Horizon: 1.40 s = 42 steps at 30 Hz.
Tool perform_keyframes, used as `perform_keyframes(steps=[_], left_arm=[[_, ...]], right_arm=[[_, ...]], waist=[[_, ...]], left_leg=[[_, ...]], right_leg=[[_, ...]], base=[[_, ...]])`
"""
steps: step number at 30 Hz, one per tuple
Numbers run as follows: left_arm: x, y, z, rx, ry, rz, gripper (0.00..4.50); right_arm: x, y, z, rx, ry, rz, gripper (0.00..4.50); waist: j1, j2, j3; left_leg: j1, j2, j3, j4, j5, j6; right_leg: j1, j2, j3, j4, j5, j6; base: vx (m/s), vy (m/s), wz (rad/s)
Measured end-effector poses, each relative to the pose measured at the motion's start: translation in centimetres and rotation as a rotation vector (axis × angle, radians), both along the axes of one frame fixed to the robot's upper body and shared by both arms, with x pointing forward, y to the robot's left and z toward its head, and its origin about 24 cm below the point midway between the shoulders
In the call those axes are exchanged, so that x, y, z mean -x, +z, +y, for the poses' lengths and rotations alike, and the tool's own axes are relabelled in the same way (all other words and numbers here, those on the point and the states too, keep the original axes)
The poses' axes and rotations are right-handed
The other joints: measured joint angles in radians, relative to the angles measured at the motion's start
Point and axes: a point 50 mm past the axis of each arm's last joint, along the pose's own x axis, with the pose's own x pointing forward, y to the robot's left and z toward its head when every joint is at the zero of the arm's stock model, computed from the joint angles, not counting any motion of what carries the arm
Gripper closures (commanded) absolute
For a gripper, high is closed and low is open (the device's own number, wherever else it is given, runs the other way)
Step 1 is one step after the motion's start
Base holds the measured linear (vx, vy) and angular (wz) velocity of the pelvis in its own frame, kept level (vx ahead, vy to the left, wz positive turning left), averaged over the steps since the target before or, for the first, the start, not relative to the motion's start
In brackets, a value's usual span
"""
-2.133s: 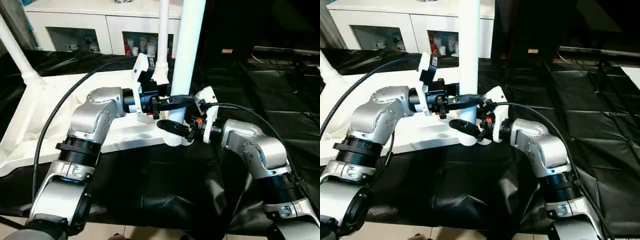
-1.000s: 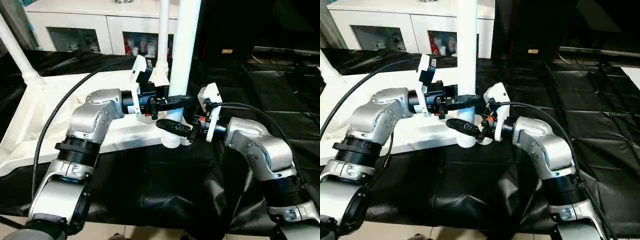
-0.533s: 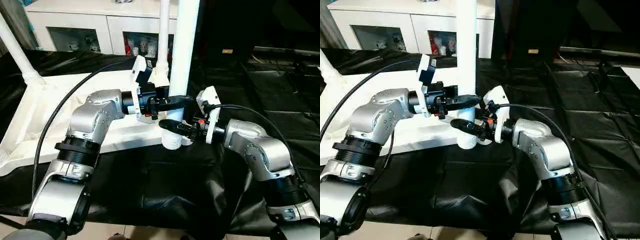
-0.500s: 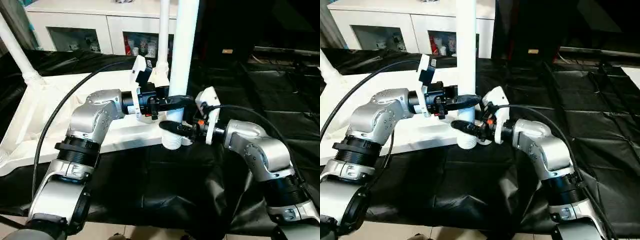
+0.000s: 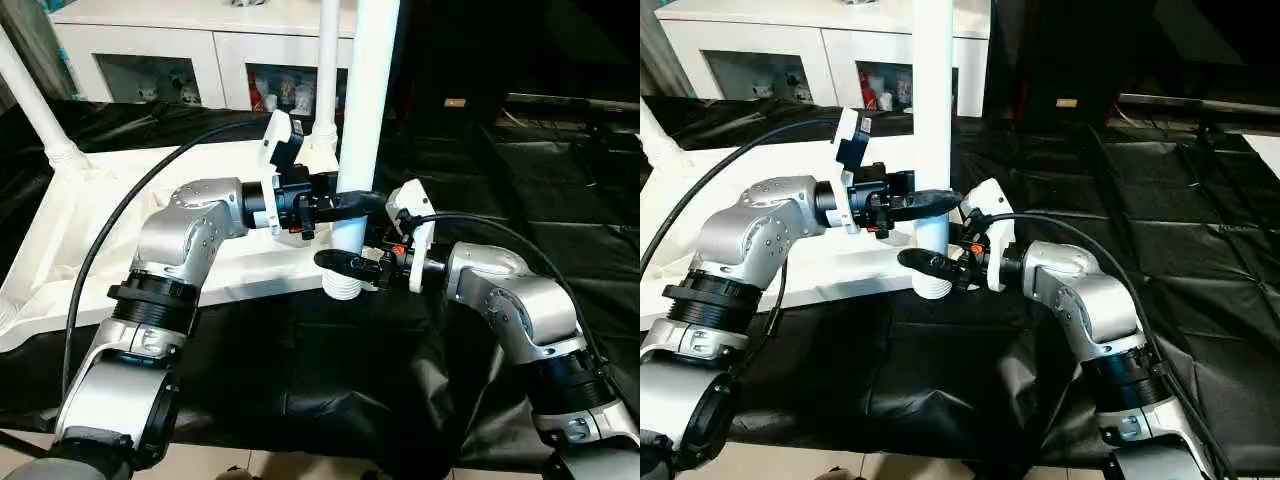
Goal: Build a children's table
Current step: Insert table leg to table base
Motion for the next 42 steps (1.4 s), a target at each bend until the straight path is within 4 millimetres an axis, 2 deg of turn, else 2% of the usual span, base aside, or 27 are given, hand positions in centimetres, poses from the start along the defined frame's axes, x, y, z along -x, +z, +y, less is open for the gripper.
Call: perform_keyframes(steps=[3,6,11,13,17,19,24,27,30,31,33,35,38,42], left_arm=[[0.0,0.0,0.0,-0.001,-0.002,0.000,2.62],[0.0,0.0,0.0,-0.001,-0.002,0.000,2.62],[0.0,0.0,0.0,-0.003,0.000,0.001,2.62],[0.0,0.0,-0.1,-0.004,-0.002,0.005,2.06],[0.0,0.2,0.1,0.012,0.011,0.001,1.72],[-0.2,0.6,-0.1,0.091,0.050,-0.011,1.52],[-0.4,1.9,0.2,0.357,0.087,0.034,1.50],[-0.6,2.6,1.4,0.497,0.106,0.068,1.50],[-0.8,3.1,2.6,0.535,0.140,0.067,1.50],[-0.9,3.0,3.0,0.493,0.158,0.048,1.50],[-1.1,2.1,4.2,0.160,0.238,-0.106,1.50],[-0.8,-0.5,5.1,-0.140,0.245,-0.174,1.50],[-0.2,-4.7,5.1,-0.330,0.207,-0.124,1.50],[0.4,-7.0,4.3,-0.448,0.152,-0.134,1.50]], right_arm=[[0.0,-0.1,0.0,0.000,0.000,0.004,2.09],[0.0,-0.1,0.0,-0.003,0.006,0.005,2.46],[0.0,-0.1,0.1,-0.002,0.010,0.004,2.58],[0.0,-0.1,0.1,-0.003,0.011,0.005,2.59],[-0.1,-0.1,0.2,-0.019,-0.007,0.002,2.60],[-0.4,-0.2,0.1,-0.049,-0.049,0.003,2.62],[-1.3,0.4,-0.3,-0.097,-0.128,-0.023,2.63],[-1.7,0.6,-0.4,-0.120,-0.177,-0.039,2.63],[-2.4,0.7,-1.0,-0.108,-0.264,-0.059,2.63],[-2.7,0.7,-1.3,-0.098,-0.293,-0.069,2.63],[-3.2,0.4,-2.6,-0.056,-0.367,-0.083,2.63],[-3.4,0.0,-4.0,-0.019,-0.410,-0.079,2.63],[-3.2,-0.6,-4.3,0.004,-0.401,-0.067,2.63],[-3.0,-1.0,-4.1,0.012,-0.369,-0.055,2.63]], waist=[[0.000,0.000,0.000],[0.000,0.000,0.000],[0.000,0.000,0.000],[0.000,0.000,0.000],[0.000,0.000,0.000],[0.000,-0.001,0.000],[0.002,-0.002,-0.001],[-0.002,-0.002,-0.001],[-0.002,-0.002,-0.001],[-0.002,-0.003,0.000],[-0.003,-0.006,-0.001],[-0.003,-0.007,-0.002],[-0.001,-0.011,0.000],[-0.002,-0.014,0.002]], left_leg=[[0.000,0.000,0.000,0.000,0.000,0.000],[0.000,0.000,0.000,0.000,0.000,0.000],[0.000,0.000,0.000,0.000,0.000,0.000],[0.000,0.000,0.000,0.000,0.000,0.000],[0.000,0.000,0.000,0.000,0.000,0.000],[-0.001,0.000,0.000,0.001,0.000,0.000],[-0.001,0.000,0.000,0.001,0.000,0.000],[-0.001,0.000,0.000,0.001,0.000,0.000],[0.000,0.000,0.000,0.001,0.001,0.001],[0.000,0.000,0.000,0.001,0.001,0.001],[0.000,0.000,0.000,0.001,0.001,0.001],[0.000,0.000,0.000,0.000,0.000,0.001],[-0.002,0.000,0.000,0.000,0.000,0.001],[-0.002,0.000,0.000,0.000,0.001,0.001]], right_leg=[[0.000,0.000,0.000,0.000,0.000,0.000],[0.000,0.000,0.000,0.000,0.000,0.000],[0.000,0.000,0.000,0.000,0.000,0.000],[0.000,0.000,0.000,0.000,0.000,0.000],[0.000,0.000,0.000,0.000,0.000,0.000],[0.000,0.000,0.000,0.000,0.000,0.000],[0.000,0.000,0.000,0.000,0.000,0.000],[0.000,0.000,0.000,0.001,0.000,0.000],[0.000,0.000,0.000,0.001,0.000,0.000],[0.000,0.000,0.000,0.001,0.000,0.000],[0.000,0.000,0.000,0.000,0.000,0.001],[0.000,-0.001,0.001,-0.001,0.000,0.003],[-0.001,-0.001,0.001,-0.001,-0.001,0.003],[-0.002,-0.001,0.001,0.000,0.000,0.003]], base=[[0.000,0.000,0.00],[0.000,0.000,0.00],[0.000,0.000,0.00],[0.000,0.000,0.00],[0.000,0.000,0.00],[0.000,0.000,0.00],[0.000,0.000,0.00],[0.000,0.000,0.00],[0.000,0.000,0.00],[0.000,0.000,0.00],[0.000,0.000,0.00],[0.000,0.000,0.00],[0.000,0.000,0.00],[0.000,0.000,0.00]])
